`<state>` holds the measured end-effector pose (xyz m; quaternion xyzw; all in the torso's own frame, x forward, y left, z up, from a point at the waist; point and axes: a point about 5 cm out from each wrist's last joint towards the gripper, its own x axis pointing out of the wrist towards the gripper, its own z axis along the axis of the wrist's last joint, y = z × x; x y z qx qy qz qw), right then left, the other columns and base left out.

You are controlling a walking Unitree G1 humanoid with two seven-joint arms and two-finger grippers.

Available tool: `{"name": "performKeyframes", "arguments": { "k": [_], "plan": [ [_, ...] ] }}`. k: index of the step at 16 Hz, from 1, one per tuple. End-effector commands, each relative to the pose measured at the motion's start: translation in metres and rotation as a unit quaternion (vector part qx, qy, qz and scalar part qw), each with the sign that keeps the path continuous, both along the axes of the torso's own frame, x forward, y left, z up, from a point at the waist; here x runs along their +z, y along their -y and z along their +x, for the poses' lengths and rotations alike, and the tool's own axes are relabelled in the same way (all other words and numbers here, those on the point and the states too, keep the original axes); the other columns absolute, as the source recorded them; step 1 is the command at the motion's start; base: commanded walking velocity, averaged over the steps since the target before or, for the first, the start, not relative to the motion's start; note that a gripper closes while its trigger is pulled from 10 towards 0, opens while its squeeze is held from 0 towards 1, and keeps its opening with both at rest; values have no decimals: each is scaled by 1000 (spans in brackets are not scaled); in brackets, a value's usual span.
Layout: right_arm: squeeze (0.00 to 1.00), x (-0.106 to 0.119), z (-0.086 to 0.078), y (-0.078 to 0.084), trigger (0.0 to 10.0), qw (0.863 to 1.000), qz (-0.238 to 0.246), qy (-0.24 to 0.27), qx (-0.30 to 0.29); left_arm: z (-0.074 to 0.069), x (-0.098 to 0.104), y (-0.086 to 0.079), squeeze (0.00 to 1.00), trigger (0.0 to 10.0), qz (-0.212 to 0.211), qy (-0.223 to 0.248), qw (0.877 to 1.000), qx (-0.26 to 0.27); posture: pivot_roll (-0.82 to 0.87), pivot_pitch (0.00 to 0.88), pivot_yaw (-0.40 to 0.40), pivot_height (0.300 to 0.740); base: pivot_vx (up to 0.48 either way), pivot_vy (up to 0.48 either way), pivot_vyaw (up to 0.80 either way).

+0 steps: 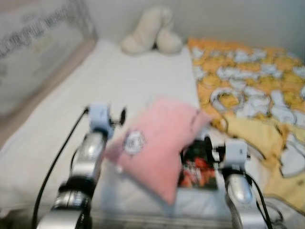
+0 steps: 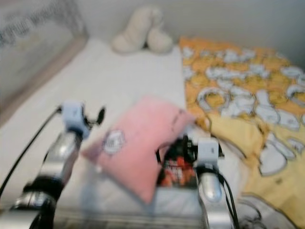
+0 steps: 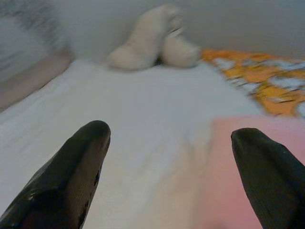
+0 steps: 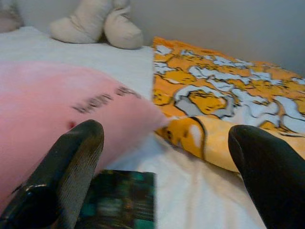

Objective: Clean up the room

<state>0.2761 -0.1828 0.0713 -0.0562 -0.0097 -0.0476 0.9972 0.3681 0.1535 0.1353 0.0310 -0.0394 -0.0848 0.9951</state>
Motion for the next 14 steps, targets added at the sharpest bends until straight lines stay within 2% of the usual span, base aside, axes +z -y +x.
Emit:
{"name": "performKeyframes", "arguments": {
  "k": [1,2,4,5,6,8,9,11,12,13,14],
  "plan": [
    [0,3,-2,9,10000,1000,18,5,-20,1,-1,15,0,10000,10,-10,999,-36,79,0,-16,740,0,0,0],
    [0,5,-2,10,10000,999,44,6,-28,4,2,18,0,10000,17,-11,999,-50,77,0,-16,740,0,0,0],
    [0,13,9,14,10000,983,175,1,-49,18,13,26,0,10000,85,-49,989,-107,65,0,-8,740,0,0,0],
    [0,21,16,9,10000,977,211,-1,-14,26,24,17,0,10000,88,-69,988,-104,53,0,-1,740,0,0,0],
    [0,22,17,8,10000,977,215,-2,-8,27,25,16,0,10000,86,-73,988,-103,53,0,-1,740,0,0,0],
    [0,24,28,-1,10000,960,270,-31,62,36,34,1,0,10000,74,-126,985,-87,36,0,5,740,0,0,0],
    [0,18,32,-4,10000,955,279,-53,83,37,33,-3,0,10000,79,-145,983,-81,32,0,4,740,0,0,0],
    [0,8,33,-24,10000,937,295,-105,152,33,19,-15,0,10000,100,-197,973,-62,24,0,-10,740,0,0,0],
    [0,7,33,-35,10000,932,293,-118,178,30,12,-25,0,10000,101,-215,970,-45,25,0,-17,740,0,0,0],
    [0,7,33,-38,10000,929,294,-121,187,29,11,-28,0,10000,97,-222,969,-41,25,0,-17,740,0,0,0],
    [0,7,32,-47,10000,918,308,-131,212,25,4,-36,0,10000,95,-242,965,-36,30,1,-27,740,0,0,0]
  ]
}}
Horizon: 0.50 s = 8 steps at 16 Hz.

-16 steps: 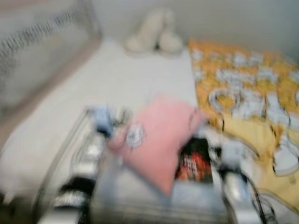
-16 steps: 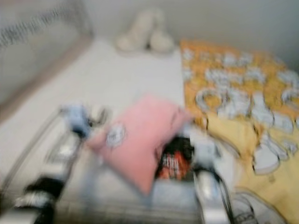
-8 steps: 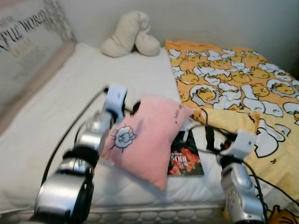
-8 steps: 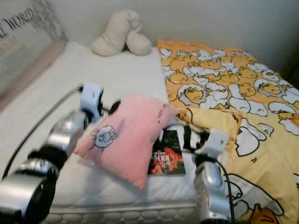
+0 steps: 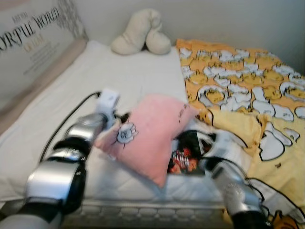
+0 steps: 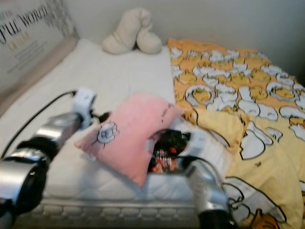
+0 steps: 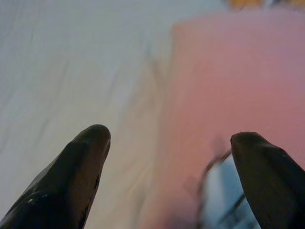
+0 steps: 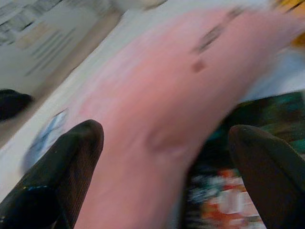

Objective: Clean up the room

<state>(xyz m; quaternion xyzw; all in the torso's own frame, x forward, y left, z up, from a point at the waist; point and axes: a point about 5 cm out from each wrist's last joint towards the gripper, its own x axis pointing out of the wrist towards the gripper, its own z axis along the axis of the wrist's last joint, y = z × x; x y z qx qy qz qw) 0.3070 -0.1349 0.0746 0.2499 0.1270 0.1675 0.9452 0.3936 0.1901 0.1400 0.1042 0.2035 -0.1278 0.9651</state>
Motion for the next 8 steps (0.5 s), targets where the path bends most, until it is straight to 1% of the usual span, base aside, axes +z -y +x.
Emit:
{"name": "performKeyframes", "arguments": {
  "k": [1,2,3,4,5,6,8],
  "plan": [
    [0,2,1,-6,10000,1000,16,-3,22,-3,-4,-7,0,10000,-3,-16,1000,11,35,12,-31,740,0,0,0],
    [0,-2,2,-14,10000,999,27,-11,32,-4,-5,-14,0,10000,-10,-16,1000,24,51,35,-39,740,0,0,0],
    [0,-5,1,-20,10000,998,35,-18,43,-5,-4,-17,0,10000,-13,-14,999,25,58,53,-44,740,0,0,0],
    [0,-10,0,-26,10000,998,39,-26,51,-5,-4,-17,0,10000,-11,-13,1000,15,65,65,-47,740,0,0,0],
    [0,-15,0,-36,10000,996,53,-43,56,-4,-2,-7,0,10000,-28,-4,999,-28,66,89,-43,740,0,0,0],
    [0,-15,0,-38,10000,996,55,-44,57,-3,0,-2,0,10000,-42,0,998,-41,63,91,-44,740,0,0,0],
    [0,-12,-1,-40,10000,996,65,-41,47,2,12,8,0,10000,-73,22,995,-67,57,95,-45,740,0,0,0]
  ]
}}
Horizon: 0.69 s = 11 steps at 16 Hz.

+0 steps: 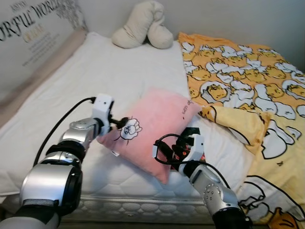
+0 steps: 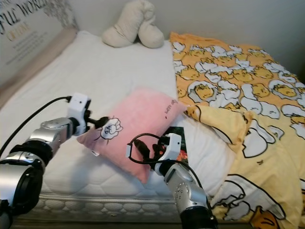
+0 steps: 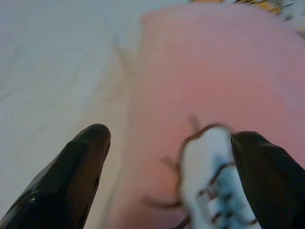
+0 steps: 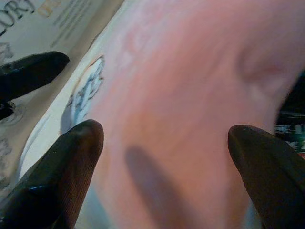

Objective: Clean up the room

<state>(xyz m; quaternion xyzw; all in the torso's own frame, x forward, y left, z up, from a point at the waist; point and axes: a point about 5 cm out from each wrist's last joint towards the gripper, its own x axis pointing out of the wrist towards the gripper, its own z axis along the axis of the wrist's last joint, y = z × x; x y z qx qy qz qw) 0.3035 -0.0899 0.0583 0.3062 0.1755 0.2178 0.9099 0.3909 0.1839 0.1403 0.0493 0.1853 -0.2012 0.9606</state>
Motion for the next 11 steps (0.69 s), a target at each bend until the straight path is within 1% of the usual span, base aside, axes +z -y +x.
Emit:
{"name": "performKeyframes", "arguments": {
  "k": [1,2,3,4,5,7,9,10,11],
  "plan": [
    [0,6,1,8,10000,1000,9,12,-28,7,19,5,0,10000,-11,35,999,-19,42,95,-35,740,0,0,0],
    [0,3,-4,11,10000,999,-5,15,-37,6,18,7,0,10000,6,35,999,-32,29,96,-30,740,0,0,0],
    [0,-5,-8,14,10000,999,-19,6,-35,5,9,11,0,10000,44,24,998,-31,23,97,-28,740,0,0,0],
    [0,-9,-7,15,10000,999,-24,0,-33,3,0,10,0,10000,97,20,995,-8,17,100,-21,740,0,0,0],
    [0,-12,-4,16,10000,999,-28,-4,-32,2,-6,8,0,10000,125,16,992,12,11,102,-17,740,0,0,0],
    [0,-19,1,16,10000,999,-38,-15,-27,1,-11,8,0,10000,134,13,990,40,-1,111,-13,740,0,0,0],
    [0,-22,3,14,10000,998,-45,-23,-24,0,-13,9,0,10000,136,10,990,43,5,117,-14,740,0,0,0],
    [0,-20,8,0,10000,999,-43,-22,0,-3,-21,17,0,10000,120,-13,993,17,9,127,-14,740,0,0,0],
    [0,-18,10,-5,10000,999,-37,-21,5,-4,-23,19,0,10000,114,-21,993,12,13,129,-14,740,0,0,0]
  ]
}}
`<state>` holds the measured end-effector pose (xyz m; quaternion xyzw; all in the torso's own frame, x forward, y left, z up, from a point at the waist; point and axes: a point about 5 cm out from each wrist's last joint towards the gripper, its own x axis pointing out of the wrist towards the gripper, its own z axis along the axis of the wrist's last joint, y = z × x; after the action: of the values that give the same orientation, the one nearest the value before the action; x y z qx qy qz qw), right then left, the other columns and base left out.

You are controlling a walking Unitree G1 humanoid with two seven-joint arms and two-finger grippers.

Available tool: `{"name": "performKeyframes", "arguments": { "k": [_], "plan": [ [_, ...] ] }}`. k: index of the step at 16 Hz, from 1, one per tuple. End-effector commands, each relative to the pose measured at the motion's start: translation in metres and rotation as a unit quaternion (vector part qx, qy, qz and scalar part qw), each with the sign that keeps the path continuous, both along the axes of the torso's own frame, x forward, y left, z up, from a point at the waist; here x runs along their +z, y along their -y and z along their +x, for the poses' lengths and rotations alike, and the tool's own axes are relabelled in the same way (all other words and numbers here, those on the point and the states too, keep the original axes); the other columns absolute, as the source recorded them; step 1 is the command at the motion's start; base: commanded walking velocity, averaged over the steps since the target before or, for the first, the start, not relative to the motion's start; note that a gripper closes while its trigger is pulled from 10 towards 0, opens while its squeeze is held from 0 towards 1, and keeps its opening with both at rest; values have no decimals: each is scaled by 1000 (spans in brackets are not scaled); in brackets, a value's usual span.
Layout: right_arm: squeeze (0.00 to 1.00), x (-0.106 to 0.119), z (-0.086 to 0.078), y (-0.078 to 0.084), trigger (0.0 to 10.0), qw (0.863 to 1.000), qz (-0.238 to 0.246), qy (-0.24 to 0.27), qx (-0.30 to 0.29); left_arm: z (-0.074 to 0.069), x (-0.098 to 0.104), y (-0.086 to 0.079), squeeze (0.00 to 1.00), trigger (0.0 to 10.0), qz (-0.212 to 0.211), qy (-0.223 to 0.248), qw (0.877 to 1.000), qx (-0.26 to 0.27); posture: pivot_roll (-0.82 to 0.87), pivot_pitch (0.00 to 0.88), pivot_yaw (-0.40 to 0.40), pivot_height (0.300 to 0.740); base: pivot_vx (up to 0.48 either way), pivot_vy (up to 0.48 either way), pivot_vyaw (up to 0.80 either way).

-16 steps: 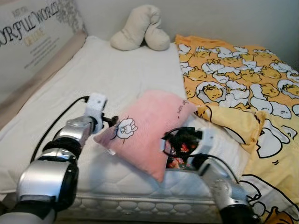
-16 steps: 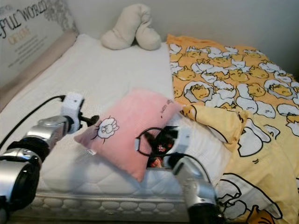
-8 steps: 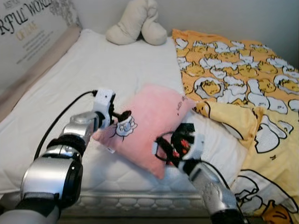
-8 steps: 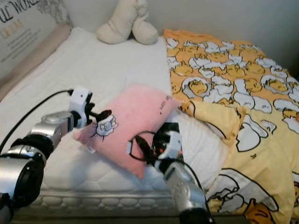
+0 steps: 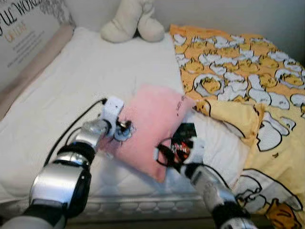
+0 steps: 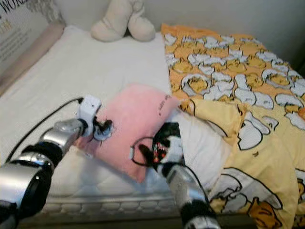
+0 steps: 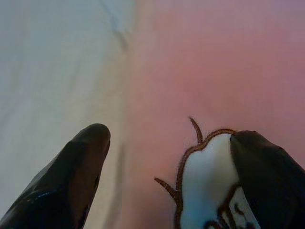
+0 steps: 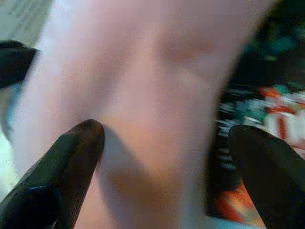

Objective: Clean up the room

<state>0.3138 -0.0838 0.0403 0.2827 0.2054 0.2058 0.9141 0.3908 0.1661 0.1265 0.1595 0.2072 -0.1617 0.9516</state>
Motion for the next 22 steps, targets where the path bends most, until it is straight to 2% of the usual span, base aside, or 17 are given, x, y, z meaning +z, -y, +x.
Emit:
{"name": "performKeyframes", "arguments": {
  "k": [1,2,3,5,7,10,11,12,14,15,17,19,21,22],
  "plan": [
    [0,3,3,-6,10000,1000,5,7,8,-6,-12,2,0,10000,-13,-32,999,-4,21,133,-15,740,0,0,0],
    [0,6,5,-13,10000,1000,14,9,13,-7,-15,3,0,10000,-24,-43,999,-2,25,133,-16,740,0,0,0],
    [0,11,8,-26,10000,999,37,9,21,-12,-22,6,0,10000,-53,-72,996,-10,41,136,-21,740,0,0,0],
    [0,14,9,-35,10000,998,55,9,32,-18,-31,11,0,10000,-83,-105,991,-30,45,136,-25,740,0,0,0],
    [0,10,8,-37,10000,997,63,-6,37,-26,-43,14,0,10000,-63,-133,987,-65,56,135,-26,740,0,0,0],
    [0,0,3,-36,10000,998,46,-27,39,-31,-52,14,0,10000,-41,-140,987,-72,60,129,-26,740,0,0,0],
    [0,-7,0,-31,745,998,32,-39,32,-33,-56,15,0,9961,-27,-142,986,-81,63,121,-26,740,0,0,0],
    [0,-14,-4,-24,0,998,17,-50,27,-34,-58,14,0,0,-29,-137,988,-71,61,106,-23,740,0,0,0],
    [0,-21,-8,-17,0,998,1,-55,29,-34,-58,14,0,0,-39,-129,989,-59,55,96,-24,740,0,0,0],
    [0,-27,-11,-7,0,998,-26,-56,32,-33,-58,13,0,0,-59,-113,991,-41,41,93,-23,740,0,0,0],
    [0,-29,-13,-2,0,997,-38,-50,37,-33,-58,13,0,0,-63,-103,992,-37,29,92,-27,740,0,0,0],
    [0,-36,-16,7,0,995,-74,-56,32,-39,-67,20,0,0,-64,-118,990,-51,33,78,-28,740,0,0,0],
    [0,-37,-15,12,0,995,-74,-61,15,-39,-67,22,0,0,-57,-117,990,-57,35,61,-25,740,0,0,0],
    [0,-33,-11,15,0,997,-46,-67,-10,-39,-66,22,0,0,-53,-115,990,-61,43,41,-19,740,0,0,0]
  ]
}}
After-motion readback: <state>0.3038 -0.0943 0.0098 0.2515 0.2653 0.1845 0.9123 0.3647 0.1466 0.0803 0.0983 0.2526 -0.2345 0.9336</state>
